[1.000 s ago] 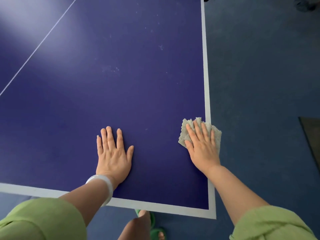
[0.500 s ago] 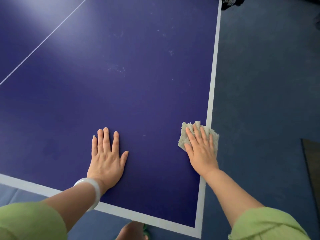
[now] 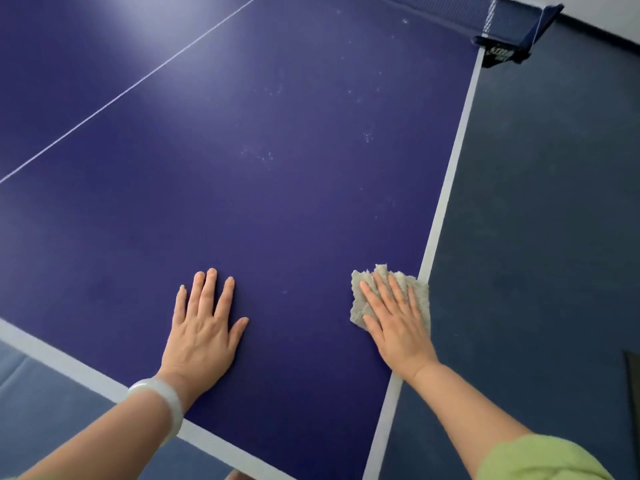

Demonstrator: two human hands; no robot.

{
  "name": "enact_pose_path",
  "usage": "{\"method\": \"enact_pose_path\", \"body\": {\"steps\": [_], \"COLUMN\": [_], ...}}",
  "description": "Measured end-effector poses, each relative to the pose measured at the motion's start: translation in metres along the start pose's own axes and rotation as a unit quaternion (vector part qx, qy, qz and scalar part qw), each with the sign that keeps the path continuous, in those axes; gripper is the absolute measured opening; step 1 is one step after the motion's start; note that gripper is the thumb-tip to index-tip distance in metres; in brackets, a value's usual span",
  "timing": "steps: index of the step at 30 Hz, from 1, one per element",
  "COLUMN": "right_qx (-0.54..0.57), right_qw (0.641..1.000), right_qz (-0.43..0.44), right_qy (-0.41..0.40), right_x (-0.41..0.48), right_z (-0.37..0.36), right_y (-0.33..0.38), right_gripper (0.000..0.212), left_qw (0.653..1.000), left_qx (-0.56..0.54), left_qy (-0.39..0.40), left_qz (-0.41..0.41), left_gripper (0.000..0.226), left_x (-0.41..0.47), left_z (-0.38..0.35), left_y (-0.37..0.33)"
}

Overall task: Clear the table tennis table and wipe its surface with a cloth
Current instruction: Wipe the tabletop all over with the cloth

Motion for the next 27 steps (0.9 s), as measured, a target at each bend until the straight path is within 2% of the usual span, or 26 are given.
{"method": "enact_pose_path", "body": {"steps": [3, 5, 6, 7, 10, 12, 13, 15, 18, 19, 21, 24, 27], "right_qx": [0.034, 0.029, 0.025, 0.02, -0.007, -0.02, -0.032, -0.035, -0.015, -0.014, -0.02, -0.015, -0.029], "right_qw": [0.995, 0.989, 0.991, 0.996, 0.993, 0.974, 0.969, 0.981, 1.0, 0.999, 0.999, 0.984, 0.965], "right_qz": [-0.099, -0.142, -0.13, -0.091, 0.118, 0.224, 0.245, 0.192, 0.001, -0.019, 0.025, 0.173, 0.26], "right_qy": [-0.005, -0.013, -0.017, -0.019, -0.015, -0.005, 0.0, 0.0, -0.019, -0.03, -0.039, -0.035, -0.02], "right_x": [0.026, 0.033, 0.034, 0.032, 0.01, 0.002, 0.006, 0.024, 0.041, 0.039, 0.027, 0.017, 0.047], "right_z": [0.01, 0.014, 0.014, 0.01, -0.004, -0.005, -0.002, 0.005, 0.019, 0.02, 0.015, -0.003, -0.001], "right_y": [-0.047, -0.049, -0.034, -0.011, 0.065, 0.074, 0.063, 0.016, -0.053, -0.049, -0.006, 0.078, 0.101], "right_gripper": [0.058, 0.059, 0.061, 0.061, 0.057, 0.055, 0.055, 0.056, 0.064, 0.064, 0.066, 0.062, 0.06], "left_qw": [0.986, 0.973, 0.97, 0.968, 0.963, 0.962, 0.961, 0.959, 0.958, 0.957, 0.956, 0.956, 0.956], "left_qx": [-0.051, -0.062, -0.058, -0.052, -0.042, -0.034, -0.03, -0.028, -0.021, -0.023, -0.026, -0.028, -0.043], "left_qy": [0.007, 0.016, 0.016, 0.014, -0.001, -0.002, -0.001, -0.001, 0.004, 0.005, 0.006, 0.005, -0.003], "left_qz": [0.161, 0.221, 0.235, 0.246, 0.268, 0.272, 0.276, 0.282, 0.287, 0.289, 0.292, 0.292, 0.291], "left_gripper": [0.067, 0.067, 0.068, 0.07, 0.07, 0.065, 0.065, 0.067, 0.074, 0.074, 0.074, 0.073, 0.072], "left_x": [-0.029, -0.051, -0.057, -0.06, -0.06, -0.059, -0.059, -0.059, -0.059, -0.059, -0.058, -0.059, -0.059], "left_z": [-0.003, -0.01, -0.012, -0.012, -0.012, -0.015, -0.017, -0.017, -0.018, -0.018, -0.017, -0.019, -0.017], "left_y": [0.004, -0.005, -0.01, -0.013, -0.014, -0.013, -0.012, -0.011, -0.013, -0.012, -0.011, -0.011, -0.01]}}
Point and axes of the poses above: each hand's wrist, its own x-axis towards the middle knuckle, its own z-axis out of the back of the hand, y = z × x, the point moved 10 cm from there along x, towards the middle knuckle, and after that the axes turned 11 degrees about z, right-handed, at the moved point
